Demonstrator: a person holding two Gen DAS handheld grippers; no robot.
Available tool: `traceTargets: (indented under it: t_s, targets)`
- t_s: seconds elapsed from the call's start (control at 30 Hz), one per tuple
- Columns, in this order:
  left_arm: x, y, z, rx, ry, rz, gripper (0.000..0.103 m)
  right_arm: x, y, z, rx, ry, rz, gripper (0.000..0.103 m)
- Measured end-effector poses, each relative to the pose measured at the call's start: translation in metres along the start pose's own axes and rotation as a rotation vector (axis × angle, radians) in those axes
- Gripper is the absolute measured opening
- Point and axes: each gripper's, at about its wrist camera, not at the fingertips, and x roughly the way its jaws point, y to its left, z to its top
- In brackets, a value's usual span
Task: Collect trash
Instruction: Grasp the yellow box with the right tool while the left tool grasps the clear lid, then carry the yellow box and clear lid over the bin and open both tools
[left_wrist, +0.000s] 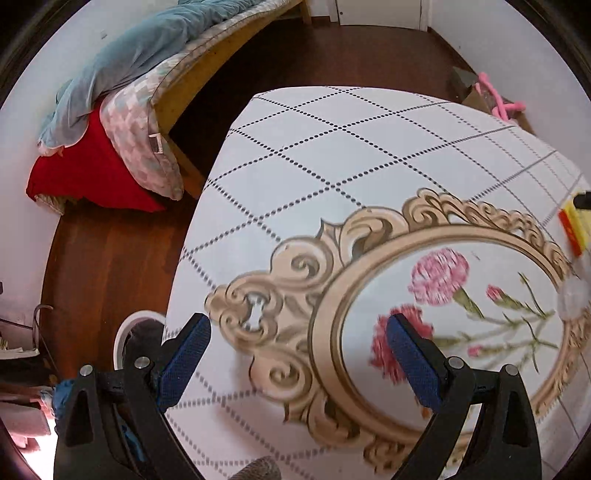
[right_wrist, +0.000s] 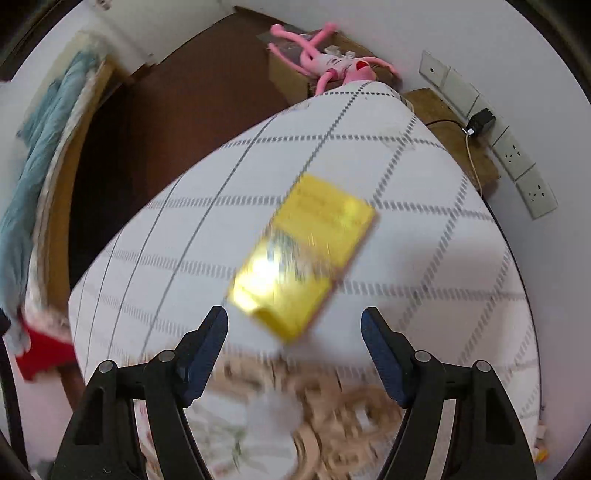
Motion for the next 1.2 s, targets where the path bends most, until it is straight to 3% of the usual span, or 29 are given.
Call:
traceTargets:
  t_s: [0.17, 0.2, 0.23, 0.27, 0.37, 0.47, 0.6, 0.73, 0.83, 0.93, 0.97, 1.2]
  targets:
    - [0.005, -0.007, 0.006, 0.021, 0.001, 0.017, 0.097, 0.025, 0.019, 0.020, -0.005, -0.022, -0.044, 0.084]
    - [0.005, -0.008, 0.006, 0.025, 0.001, 0.016, 0.097, 0.027, 0.027, 0.021, -0.040, -0.026, -0.090, 0.078]
    - [0.004, -0.010, 0.006, 0.028, -0.001, 0.012, 0.097, 0.028, 0.032, 0.021, -0.069, -0.035, -0.118, 0.064]
    - [0.002, -0.013, 0.006, 0.032, -0.003, 0.001, 0.097, 0.028, 0.036, 0.019, -0.109, -0.045, -0.153, 0.064]
    - [-0.015, -0.027, 0.001, 0.055, -0.032, -0.051, 0.097, 0.024, 0.034, 0.007, -0.232, -0.031, -0.153, 0.064]
    - [-0.041, -0.056, -0.009, 0.103, -0.085, -0.156, 0.097, 0.003, 0.007, -0.013, -0.300, -0.072, -0.146, 0.064]
    - [-0.063, -0.116, -0.017, 0.223, -0.105, -0.304, 0.096, -0.025, -0.051, -0.045, -0.286, -0.093, -0.119, 0.064]
    - [-0.064, -0.174, -0.020, 0.344, -0.109, -0.362, 0.096, -0.035, -0.105, -0.077, -0.239, -0.090, -0.101, 0.063]
    - [-0.059, -0.205, -0.017, 0.411, -0.103, -0.372, 0.094, -0.044, -0.124, -0.096, -0.199, -0.092, -0.089, 0.063]
    - [-0.052, -0.225, -0.017, 0.456, -0.089, -0.343, 0.059, -0.053, -0.136, -0.102, -0.161, -0.119, -0.078, 0.063]
    - [-0.049, -0.229, -0.017, 0.461, -0.078, -0.332, 0.037, -0.057, -0.138, -0.106, -0.161, -0.122, -0.075, 0.063]
    - [-0.080, -0.201, -0.019, 0.408, -0.164, -0.308, 0.036, -0.079, -0.128, -0.111, -0.199, -0.170, -0.052, 0.063]
